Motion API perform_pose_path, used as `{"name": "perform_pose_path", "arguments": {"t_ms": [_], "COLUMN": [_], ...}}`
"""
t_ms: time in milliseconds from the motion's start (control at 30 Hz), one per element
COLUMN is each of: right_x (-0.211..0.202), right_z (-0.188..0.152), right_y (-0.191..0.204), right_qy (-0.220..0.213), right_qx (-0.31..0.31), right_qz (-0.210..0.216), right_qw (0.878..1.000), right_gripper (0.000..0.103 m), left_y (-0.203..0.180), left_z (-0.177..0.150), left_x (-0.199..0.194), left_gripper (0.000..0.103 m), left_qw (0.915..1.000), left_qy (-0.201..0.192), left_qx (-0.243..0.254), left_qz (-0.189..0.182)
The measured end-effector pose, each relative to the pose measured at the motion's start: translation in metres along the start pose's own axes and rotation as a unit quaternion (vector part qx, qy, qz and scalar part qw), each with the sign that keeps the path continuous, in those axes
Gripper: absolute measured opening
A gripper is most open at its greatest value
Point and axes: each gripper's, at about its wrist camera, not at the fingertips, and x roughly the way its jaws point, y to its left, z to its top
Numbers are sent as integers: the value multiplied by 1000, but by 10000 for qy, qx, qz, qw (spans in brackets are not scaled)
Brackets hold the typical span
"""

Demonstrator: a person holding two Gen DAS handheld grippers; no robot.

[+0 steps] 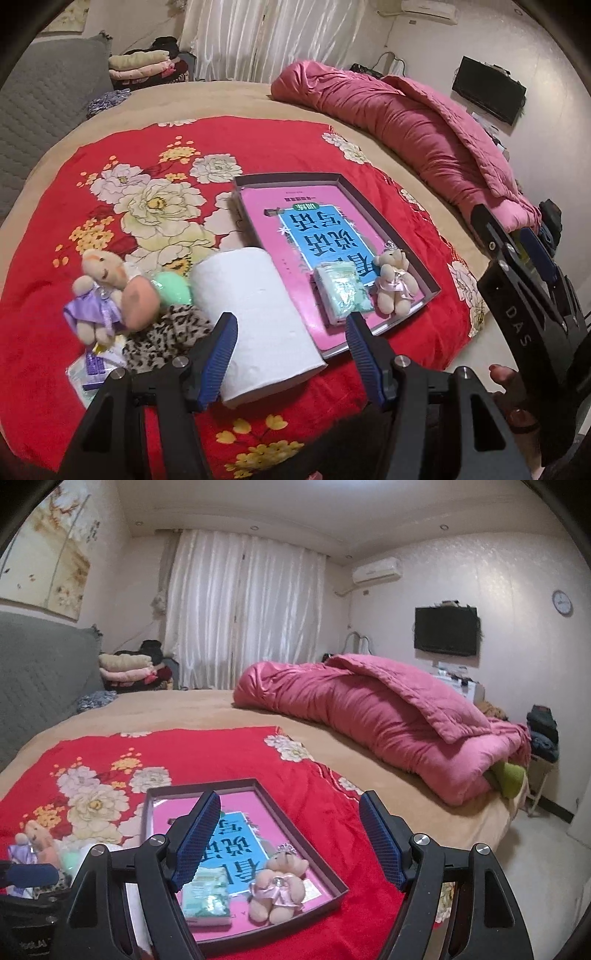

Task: Organize soft objects
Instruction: 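Move both open tools back over the remaining pile, then grasp the purple-dressed teddy bear with the left tool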

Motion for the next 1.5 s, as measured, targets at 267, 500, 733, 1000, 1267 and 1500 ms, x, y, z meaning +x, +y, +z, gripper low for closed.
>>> {"name": "perform_pose_path", "arguments": {"t_ms": [267, 500, 733, 1000, 1267, 1500], "right_x": [-17, -30, -42, -48, -54, -52], "right_z": [6, 10, 10, 7, 0, -12], "right_y": [20, 40, 63, 84, 116, 144], "right_qy": [-23, 26, -15, 90, 159, 258], "right_qx": [-120, -185, -517, -740, -1121, -1424], "right_qz": [300, 785, 1030, 1203, 1490, 1651], "right_qw": [9995, 9967, 9933, 9899, 9823, 9756], "right_gripper": [78, 79, 79, 79, 79, 79], "left_y": [28, 55, 95, 132, 162, 172], "left_z": [-3, -3, 3, 3, 2, -2], "left_x": [-14, -23, -35, -46, -43, -34], "left_gripper": [60, 60, 60, 60, 60, 60], "left_qw": [9996, 9989, 9967, 9933, 9917, 9937], "left_qy": [-96, -146, -133, -224, -217, -170], "left_qx": [-218, -255, -489, -765, -930, -847], "left_qz": [150, 375, 637, 834, 865, 716]}}
